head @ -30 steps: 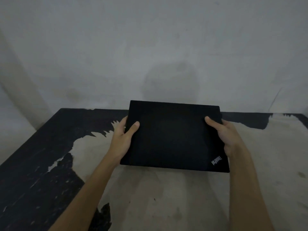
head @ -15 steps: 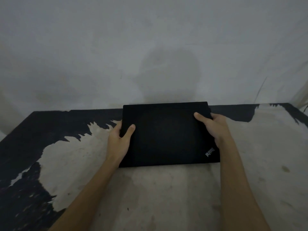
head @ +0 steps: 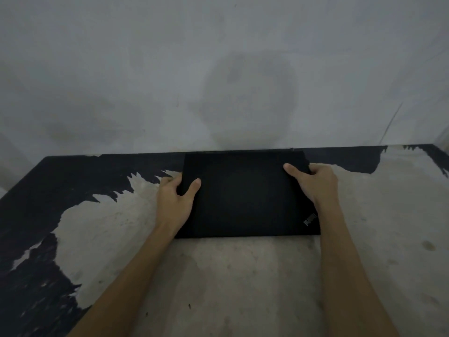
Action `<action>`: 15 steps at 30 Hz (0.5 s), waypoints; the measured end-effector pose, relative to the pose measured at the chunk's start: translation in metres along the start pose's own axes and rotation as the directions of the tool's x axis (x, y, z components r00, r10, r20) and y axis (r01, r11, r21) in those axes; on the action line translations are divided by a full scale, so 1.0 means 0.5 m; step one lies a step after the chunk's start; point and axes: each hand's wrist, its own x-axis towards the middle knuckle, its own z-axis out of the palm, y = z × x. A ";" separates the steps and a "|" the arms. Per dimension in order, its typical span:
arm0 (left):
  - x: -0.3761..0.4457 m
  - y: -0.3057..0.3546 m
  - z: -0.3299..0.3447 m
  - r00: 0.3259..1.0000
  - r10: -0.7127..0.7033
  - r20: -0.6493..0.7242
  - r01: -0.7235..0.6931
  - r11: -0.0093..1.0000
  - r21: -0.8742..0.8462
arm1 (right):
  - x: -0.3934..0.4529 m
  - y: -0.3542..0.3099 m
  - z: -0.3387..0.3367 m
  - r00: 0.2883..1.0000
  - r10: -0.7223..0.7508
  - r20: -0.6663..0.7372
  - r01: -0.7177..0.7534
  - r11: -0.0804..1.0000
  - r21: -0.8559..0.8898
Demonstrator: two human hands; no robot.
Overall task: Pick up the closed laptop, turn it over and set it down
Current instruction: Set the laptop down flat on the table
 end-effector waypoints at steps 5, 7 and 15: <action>0.004 -0.008 0.004 1.000 -0.002 0.000 0.002 0.997 0.072 | 0.004 0.000 0.007 0.998 0.036 -0.045 -0.041 0.991 -0.126; 0.009 -0.018 0.006 1.000 0.006 0.021 -0.008 0.996 0.089 | 0.008 0.002 0.009 0.997 0.048 -0.059 -0.058 0.983 -0.173; 0.015 -0.028 0.009 1.000 0.015 0.023 -0.018 0.991 0.135 | -0.018 -0.021 -0.002 0.995 -0.005 -0.096 -0.013 0.981 -0.192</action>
